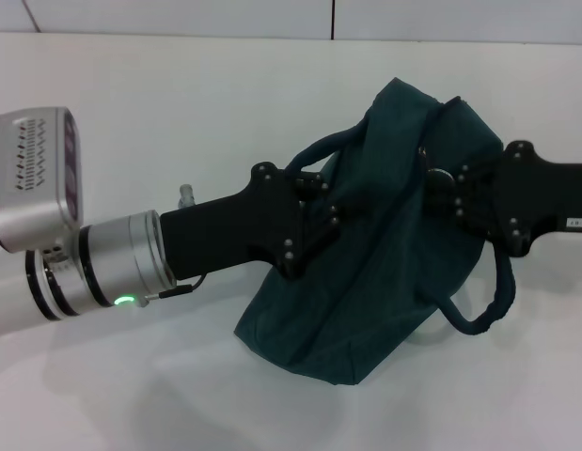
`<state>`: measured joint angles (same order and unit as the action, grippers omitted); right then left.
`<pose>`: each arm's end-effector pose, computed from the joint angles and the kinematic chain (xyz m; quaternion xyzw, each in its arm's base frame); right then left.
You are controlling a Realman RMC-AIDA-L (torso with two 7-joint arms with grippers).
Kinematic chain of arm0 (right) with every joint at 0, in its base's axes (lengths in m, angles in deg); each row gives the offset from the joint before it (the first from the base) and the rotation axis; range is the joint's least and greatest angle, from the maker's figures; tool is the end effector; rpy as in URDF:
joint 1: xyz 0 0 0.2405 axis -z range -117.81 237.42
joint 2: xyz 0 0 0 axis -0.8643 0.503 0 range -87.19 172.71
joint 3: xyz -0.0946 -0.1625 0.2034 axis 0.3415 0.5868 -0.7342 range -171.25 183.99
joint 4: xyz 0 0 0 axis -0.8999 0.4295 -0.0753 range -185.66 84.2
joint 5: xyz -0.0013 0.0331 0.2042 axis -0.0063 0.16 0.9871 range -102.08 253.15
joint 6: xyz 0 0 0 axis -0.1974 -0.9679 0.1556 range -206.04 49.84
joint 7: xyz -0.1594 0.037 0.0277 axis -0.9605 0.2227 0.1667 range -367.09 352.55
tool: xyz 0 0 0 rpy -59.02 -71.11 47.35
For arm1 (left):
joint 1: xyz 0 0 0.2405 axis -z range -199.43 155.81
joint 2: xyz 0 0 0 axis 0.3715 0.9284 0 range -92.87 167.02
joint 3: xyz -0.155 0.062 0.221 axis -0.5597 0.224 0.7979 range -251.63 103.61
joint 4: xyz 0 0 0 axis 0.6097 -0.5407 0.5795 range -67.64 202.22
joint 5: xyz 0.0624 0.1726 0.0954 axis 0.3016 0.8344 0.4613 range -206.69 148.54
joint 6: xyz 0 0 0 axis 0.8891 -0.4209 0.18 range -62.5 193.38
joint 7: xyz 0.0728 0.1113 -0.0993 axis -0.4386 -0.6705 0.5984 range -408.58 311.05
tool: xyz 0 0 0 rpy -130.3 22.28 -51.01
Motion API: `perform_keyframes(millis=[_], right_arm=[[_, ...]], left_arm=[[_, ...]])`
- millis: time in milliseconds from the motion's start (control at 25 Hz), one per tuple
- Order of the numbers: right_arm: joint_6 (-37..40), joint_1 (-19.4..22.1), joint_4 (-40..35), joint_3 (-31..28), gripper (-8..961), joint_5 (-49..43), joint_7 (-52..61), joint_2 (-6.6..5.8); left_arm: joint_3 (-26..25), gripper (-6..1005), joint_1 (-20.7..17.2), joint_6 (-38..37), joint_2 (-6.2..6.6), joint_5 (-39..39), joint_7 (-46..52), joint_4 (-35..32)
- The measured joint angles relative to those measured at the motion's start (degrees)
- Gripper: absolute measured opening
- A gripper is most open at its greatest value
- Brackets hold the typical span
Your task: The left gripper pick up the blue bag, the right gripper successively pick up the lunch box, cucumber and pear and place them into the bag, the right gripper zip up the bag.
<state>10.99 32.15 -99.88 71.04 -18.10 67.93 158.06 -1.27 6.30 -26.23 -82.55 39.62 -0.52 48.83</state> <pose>0.2094 0.3444 -0.0166 -0.9615 0.0374 0.2560 0.0928 -0.2199 0.3006 -0.0787 -0.8953 -0.0810 -0.4213 0.1204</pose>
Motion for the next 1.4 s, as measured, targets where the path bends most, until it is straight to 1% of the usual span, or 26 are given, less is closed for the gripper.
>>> perform_keyframes(millis=[80, 200, 320, 440, 600, 760, 960, 1160, 1240, 1360, 1400], right_arm=[[-0.6, 0.5, 0.1, -0.1, 165, 1.3, -1.0, 0.04], [-0.8, 1.7, 0.2, -0.1, 95, 3.8, -4.1, 0.09], [-0.9, 3.4, 0.7, -0.2, 25, 8.2, -9.2, 0.16], [-1.5, 4.7, 2.7, -0.2, 16, 13.5, -13.7, 0.20], [-3.4, 5.9, 4.2, -0.2, 7, 18.0, -16.8, 0.20], [-5.8, 7.2, 5.7, -0.1, 7, 21.6, -19.5, 0.19], [-7.9, 7.4, 8.0, -0.4, 8, 23.5, -21.2, 0.19], [-10.7, 7.9, 9.4, -0.8, 8, 23.8, -21.4, 0.19], [-11.8, 8.1, 10.0, -0.8, 8, 23.9, -21.5, 0.22], [-12.8, 8.1, 11.5, -0.9, 8, 24.0, -21.5, 0.24], [-13.0, 8.0, 12.1, -0.9, 8, 24.0, -21.5, 0.24]], left_arm=[[0.3, 78, -0.1, 0.0, 0.00, 0.0, 0.0, 0.0], [0.6, 76, -0.2, 0.0, 0.00, 0.0, -0.3, 0.0], [1.0, 77, -0.2, -0.2, 0.01, 0.0, -1.2, 0.0], [2.7, 77, -0.2, -1.4, 0.09, 0.0, -2.5, 0.0], [4.8, 78, -0.3, -2.6, 0.20, 0.1, -3.6, -0.3], [5.1, 78, -0.1, -3.8, 0.35, 1.8, -3.8, -0.6], [5.0, 79, 0.2, -5.0, 0.52, 2.8, -4.0, -0.6], [3.9, 80, -0.1, -5.3, 0.72, 2.5, -3.7, -0.6], [2.4, 81, -0.1, -5.4, 0.72, 2.5, -3.1, -0.5], [-1.2, 81, 0.0, -5.0, 0.47, 2.6, -1.3, -0.1], [-1.2, 81, 0.0, -5.0, 0.47, 2.6, -1.3, -0.1]])
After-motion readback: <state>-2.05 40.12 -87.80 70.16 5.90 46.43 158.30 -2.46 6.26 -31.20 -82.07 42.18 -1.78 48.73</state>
